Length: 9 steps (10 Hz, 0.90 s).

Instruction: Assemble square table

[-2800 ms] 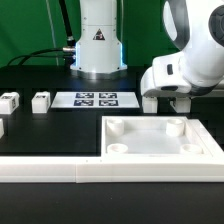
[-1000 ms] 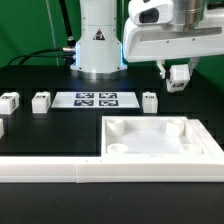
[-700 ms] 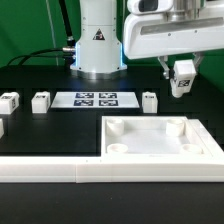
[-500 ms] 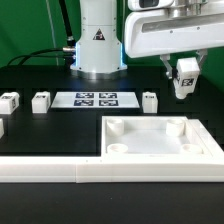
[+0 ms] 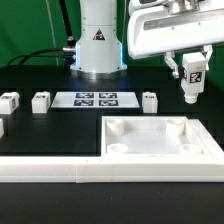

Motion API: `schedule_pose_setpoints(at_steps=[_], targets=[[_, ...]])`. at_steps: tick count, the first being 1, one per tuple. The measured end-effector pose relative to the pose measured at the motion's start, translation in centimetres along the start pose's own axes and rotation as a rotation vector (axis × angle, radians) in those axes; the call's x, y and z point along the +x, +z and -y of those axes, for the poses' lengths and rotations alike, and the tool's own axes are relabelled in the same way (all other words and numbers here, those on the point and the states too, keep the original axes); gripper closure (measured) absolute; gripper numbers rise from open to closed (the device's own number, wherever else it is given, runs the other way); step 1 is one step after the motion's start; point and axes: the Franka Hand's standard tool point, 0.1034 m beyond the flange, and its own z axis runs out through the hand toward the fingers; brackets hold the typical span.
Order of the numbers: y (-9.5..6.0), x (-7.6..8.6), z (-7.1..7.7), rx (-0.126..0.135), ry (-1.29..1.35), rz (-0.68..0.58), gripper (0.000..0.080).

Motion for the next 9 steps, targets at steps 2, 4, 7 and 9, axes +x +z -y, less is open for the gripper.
schedule_pose_setpoints(at_steps=[2, 4, 7, 9], targets=[[0.7, 1.6, -0.5, 0.0, -0.03, -0.013, 0.0512], [1.9, 3.0, -1.9, -0.009, -0.065, -0.021, 0.0512], [2.6, 3.8, -2.5, -0.011, -0.088, -0.026, 0.0512], [2.6, 3.7, -2.5, -0.011, -0.088, -0.025, 0.0512]])
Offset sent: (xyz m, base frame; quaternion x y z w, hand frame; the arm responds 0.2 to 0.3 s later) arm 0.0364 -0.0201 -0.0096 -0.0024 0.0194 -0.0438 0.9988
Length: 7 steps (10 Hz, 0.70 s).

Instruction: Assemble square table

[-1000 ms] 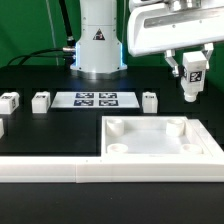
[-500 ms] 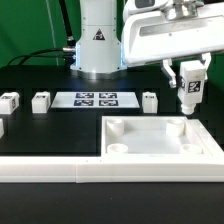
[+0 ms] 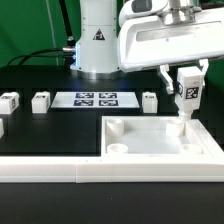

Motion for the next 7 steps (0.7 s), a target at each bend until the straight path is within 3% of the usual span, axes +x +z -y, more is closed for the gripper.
schedule_pose_setpoints(at_steps=[2, 4, 7], targets=[[1.1, 0.3, -0.5, -0.001, -0.035, 0.003, 0.0512], [2.4, 2.7, -1.4, -0.002, -0.049, -0.022, 0.0512], [3.2, 3.7, -1.5, -0.003, -0.042, -0.048, 0.0512]])
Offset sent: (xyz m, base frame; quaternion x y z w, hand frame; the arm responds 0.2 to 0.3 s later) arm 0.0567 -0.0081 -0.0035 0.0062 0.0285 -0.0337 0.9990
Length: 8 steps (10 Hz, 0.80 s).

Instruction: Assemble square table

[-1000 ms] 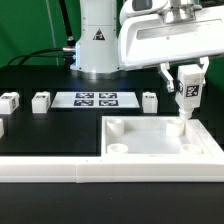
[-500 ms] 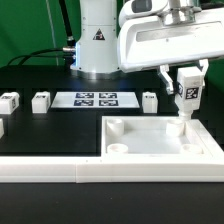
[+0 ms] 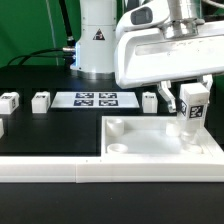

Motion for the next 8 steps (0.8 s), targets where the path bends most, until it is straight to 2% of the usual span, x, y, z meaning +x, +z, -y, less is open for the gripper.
schedule_pose_setpoints(at_steps=[4, 8], targets=[[0.14, -0.22, 0.67, 0.005, -0.008, -0.001, 0.0512], [0.71, -0.33, 0.48, 0.002, -0.009, -0.013, 0.0512]])
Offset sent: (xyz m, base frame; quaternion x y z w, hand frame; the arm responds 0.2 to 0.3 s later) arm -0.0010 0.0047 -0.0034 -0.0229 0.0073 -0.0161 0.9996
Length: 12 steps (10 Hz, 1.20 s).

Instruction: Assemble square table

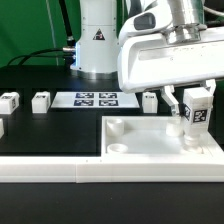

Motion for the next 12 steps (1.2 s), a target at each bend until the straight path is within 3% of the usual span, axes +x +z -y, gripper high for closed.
schedule_pose_setpoints(at_steps=[12], targets=[[1.2, -0.9, -0.1, -0.01, 0.001, -0.061, 0.0512]])
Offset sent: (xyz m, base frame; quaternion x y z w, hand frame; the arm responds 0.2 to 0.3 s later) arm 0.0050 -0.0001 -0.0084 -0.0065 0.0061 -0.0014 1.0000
